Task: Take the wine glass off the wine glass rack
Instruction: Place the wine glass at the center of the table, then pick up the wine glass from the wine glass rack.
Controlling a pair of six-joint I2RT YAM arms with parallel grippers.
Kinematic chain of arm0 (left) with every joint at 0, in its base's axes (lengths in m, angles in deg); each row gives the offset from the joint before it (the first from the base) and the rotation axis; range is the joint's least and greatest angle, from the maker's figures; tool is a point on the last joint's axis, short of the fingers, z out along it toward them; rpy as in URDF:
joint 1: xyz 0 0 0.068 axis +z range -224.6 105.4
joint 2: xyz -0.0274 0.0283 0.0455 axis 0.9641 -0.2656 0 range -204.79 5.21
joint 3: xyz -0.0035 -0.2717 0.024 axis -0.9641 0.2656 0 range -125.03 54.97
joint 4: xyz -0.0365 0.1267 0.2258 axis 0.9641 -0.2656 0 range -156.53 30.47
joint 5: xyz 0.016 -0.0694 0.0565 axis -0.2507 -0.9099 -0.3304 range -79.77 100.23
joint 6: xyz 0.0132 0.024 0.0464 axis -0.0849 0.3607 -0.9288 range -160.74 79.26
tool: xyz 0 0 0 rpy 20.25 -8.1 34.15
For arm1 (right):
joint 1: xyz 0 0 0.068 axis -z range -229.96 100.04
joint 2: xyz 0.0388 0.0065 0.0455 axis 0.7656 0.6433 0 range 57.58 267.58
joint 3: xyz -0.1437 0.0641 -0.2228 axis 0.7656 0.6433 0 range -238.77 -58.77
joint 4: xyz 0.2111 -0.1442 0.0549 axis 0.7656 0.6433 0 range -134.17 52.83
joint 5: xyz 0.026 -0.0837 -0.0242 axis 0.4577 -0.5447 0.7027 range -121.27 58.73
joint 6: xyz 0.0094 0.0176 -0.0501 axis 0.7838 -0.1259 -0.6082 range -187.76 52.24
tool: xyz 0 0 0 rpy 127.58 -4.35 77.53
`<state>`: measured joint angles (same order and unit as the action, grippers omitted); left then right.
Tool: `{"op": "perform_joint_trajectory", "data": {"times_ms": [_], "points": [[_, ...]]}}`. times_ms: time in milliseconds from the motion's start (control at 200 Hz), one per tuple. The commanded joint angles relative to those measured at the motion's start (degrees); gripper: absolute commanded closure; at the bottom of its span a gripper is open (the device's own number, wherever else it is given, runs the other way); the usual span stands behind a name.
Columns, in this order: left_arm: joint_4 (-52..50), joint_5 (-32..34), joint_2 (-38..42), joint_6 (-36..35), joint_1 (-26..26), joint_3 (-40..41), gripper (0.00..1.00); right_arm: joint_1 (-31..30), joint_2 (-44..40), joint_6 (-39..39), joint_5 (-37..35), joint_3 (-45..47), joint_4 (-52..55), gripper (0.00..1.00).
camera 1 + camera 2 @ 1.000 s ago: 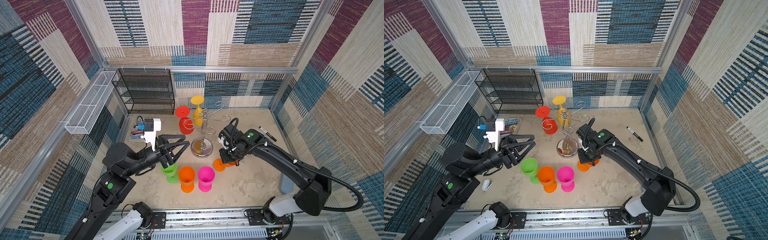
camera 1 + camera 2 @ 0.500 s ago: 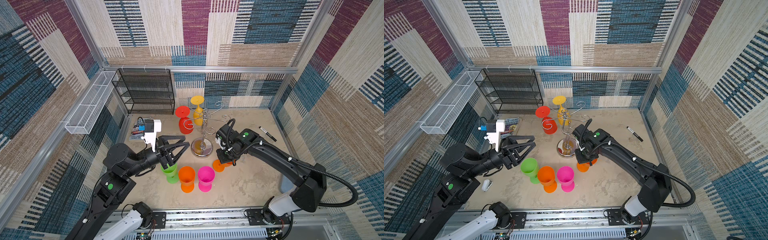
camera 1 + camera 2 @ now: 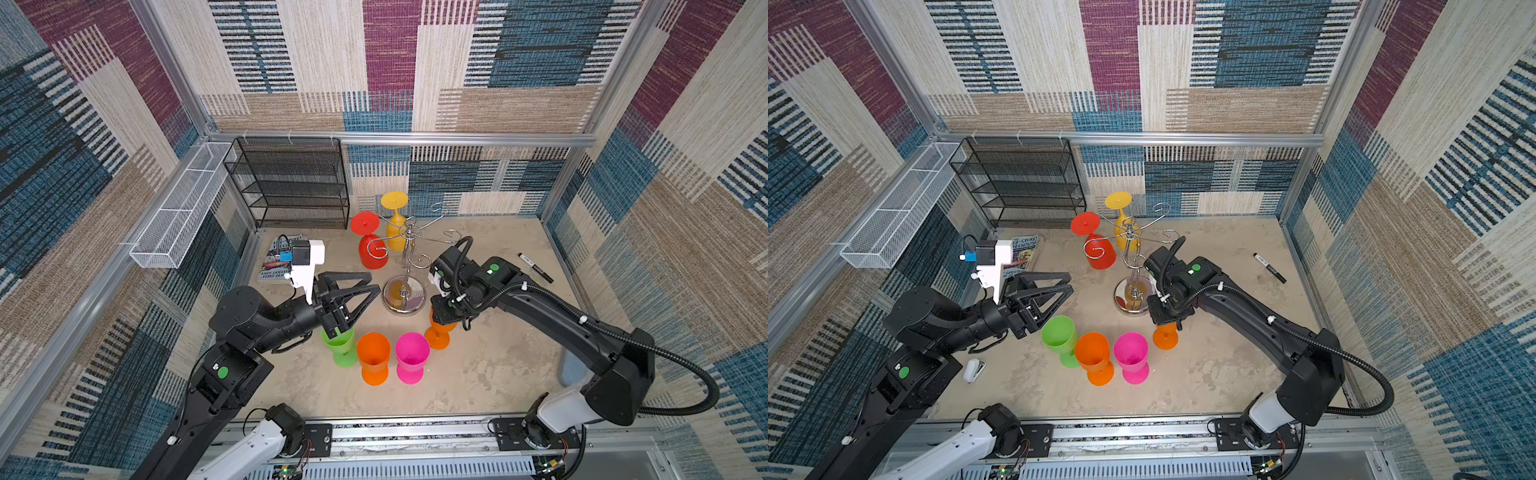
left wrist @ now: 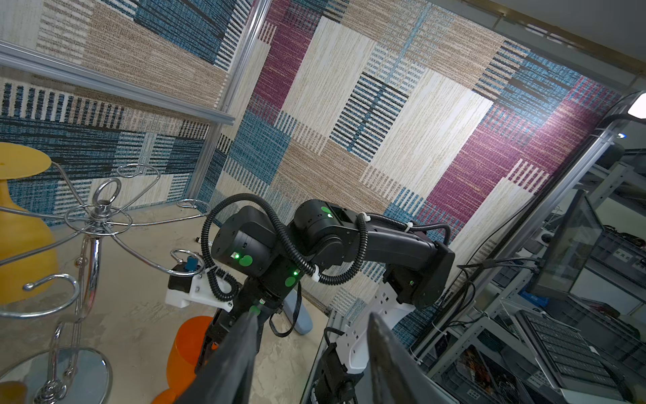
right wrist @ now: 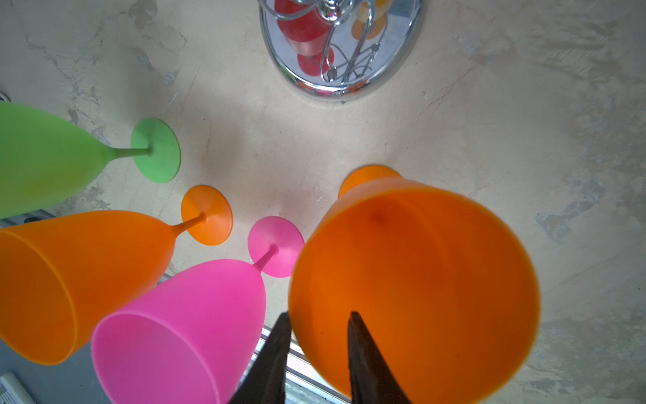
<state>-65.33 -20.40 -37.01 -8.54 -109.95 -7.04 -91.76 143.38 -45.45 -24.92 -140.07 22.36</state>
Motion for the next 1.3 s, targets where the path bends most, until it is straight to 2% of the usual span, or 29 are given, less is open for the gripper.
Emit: {"op": "perform_joint_trajectory", "data": {"times_ms": [0, 185, 315, 456, 596, 761, 951, 997, 1017, 1047, 1082, 1297], "points": [[0.91, 0.03, 0.12, -0.57, 0.11, -0.03, 0.46, -0.06, -1.57, 1.28, 1.96, 0.20, -2.18, 0.67], [0.70, 1.23, -0.32, 0.09, 0.11, -0.12, 0.46, -0.08, -5.25, 3.12, 4.41, 2.08, -4.55, 0.62], [-1.37, 5.50, -0.50, 0.55, 0.18, -0.64, 0.46, -0.12, -8.89, 4.59, 5.26, 2.80, -6.70, 0.61], [-3.81, 9.89, -0.42, 1.56, 1.31, -1.35, 0.46, -0.12, -16.46, 7.16, 5.23, 4.58, -12.57, 0.60], [-3.96, 11.19, -0.88, 5.21, 4.40, -1.23, 0.46, -0.08, -27.16, 10.04, 5.68, 11.12, -22.77, 0.59], [2.17, 4.87, -4.94, 15.46, 11.53, 1.62, 0.46, -0.12, -37.68, 12.61, 1.71, 17.58, -27.89, 0.52], [24.05, -4.58, -12.71, 33.01, 22.69, 9.90, 0.48, -0.12, -45.43, 14.49, -2.77, 22.01, -30.61, 0.44], [27.69, -5.21, -14.38, 34.61, 24.70, 11.07, 0.49, -0.11, -47.52, 14.61, -4.41, 22.68, -31.46, 0.38], [28.70, -5.37, -15.22, 35.22, 25.42, 11.47, 0.49, -0.11, -48.27, 14.61, -4.95, 22.94, -31.83, 0.29], [29.69, -5.69, -16.24, 36.11, 26.41, 11.83, 0.49, -0.11, -49.40, 14.51, -6.21, 23.24, -32.25, 0.21], [31.02, -6.29, -17.50, 36.83, 27.24, 11.98, 0.49, -0.11, -50.58, 14.44, -7.41, 23.60, -32.63, 0.16], [35.13, -8.55, -24.59, 39.12, 28.75, 10.64, 0.50, -0.10, -55.22, 12.52, -12.96, 25.51, -34.51, 0.17]]}}
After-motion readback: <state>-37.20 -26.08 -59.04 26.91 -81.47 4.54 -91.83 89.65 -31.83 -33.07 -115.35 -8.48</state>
